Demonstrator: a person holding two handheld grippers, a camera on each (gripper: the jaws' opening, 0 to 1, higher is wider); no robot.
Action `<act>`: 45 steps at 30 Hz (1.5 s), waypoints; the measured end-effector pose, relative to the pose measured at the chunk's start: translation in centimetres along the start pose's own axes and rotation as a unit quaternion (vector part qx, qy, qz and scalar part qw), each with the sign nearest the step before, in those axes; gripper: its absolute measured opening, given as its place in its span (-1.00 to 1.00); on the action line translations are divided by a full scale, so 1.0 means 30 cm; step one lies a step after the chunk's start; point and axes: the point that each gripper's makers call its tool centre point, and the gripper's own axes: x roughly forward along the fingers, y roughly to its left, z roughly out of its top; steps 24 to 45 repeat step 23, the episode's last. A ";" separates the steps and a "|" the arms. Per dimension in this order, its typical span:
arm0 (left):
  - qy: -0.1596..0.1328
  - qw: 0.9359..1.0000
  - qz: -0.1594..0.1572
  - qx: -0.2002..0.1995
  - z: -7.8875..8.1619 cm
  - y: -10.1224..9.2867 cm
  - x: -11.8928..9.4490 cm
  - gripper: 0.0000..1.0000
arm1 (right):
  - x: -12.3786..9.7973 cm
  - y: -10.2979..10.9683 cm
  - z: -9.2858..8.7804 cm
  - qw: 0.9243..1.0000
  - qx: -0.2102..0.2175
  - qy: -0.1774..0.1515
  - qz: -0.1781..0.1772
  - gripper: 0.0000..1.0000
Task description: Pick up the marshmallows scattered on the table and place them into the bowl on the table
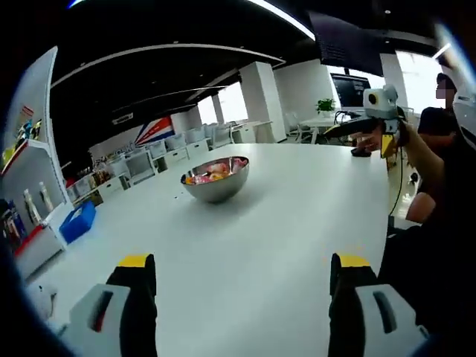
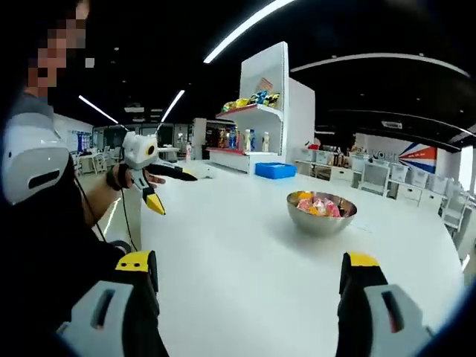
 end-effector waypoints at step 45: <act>-0.003 1.000 0.009 0.004 -0.010 -0.010 -0.021 0.87 | -0.044 -0.039 -0.024 0.999 0.012 0.005 -0.037 0.90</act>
